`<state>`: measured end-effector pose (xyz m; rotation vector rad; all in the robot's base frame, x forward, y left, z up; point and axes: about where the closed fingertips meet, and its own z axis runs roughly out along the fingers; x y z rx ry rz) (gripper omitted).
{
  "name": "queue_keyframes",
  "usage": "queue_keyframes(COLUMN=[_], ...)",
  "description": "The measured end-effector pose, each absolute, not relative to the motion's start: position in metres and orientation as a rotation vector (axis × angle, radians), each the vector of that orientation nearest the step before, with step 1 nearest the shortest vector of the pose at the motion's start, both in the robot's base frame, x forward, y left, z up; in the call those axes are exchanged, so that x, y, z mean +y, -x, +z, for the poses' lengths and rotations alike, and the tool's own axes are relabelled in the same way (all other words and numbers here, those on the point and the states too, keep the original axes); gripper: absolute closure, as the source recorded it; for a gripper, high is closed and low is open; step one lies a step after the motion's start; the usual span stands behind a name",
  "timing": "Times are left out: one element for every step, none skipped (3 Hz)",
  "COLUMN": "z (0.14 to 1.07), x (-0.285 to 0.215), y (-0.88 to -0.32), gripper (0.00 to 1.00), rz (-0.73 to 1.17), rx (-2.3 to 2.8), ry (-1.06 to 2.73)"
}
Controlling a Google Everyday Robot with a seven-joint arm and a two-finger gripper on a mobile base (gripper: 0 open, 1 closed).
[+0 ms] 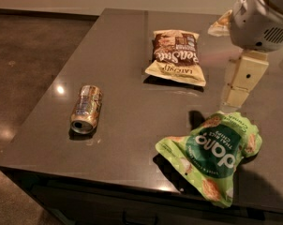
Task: Place orange can upright
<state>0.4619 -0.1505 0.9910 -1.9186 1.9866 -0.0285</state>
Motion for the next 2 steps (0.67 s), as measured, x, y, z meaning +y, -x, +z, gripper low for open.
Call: queue_keyframes(z=[0.986, 0.979], x=[-0.098, -0.062], y=[-0.473, -0.481], gripper=[0.00, 0.00], rz=[0.016, 0.034], rx=[1.773, 1.621], ry=[2.073, 2.173])
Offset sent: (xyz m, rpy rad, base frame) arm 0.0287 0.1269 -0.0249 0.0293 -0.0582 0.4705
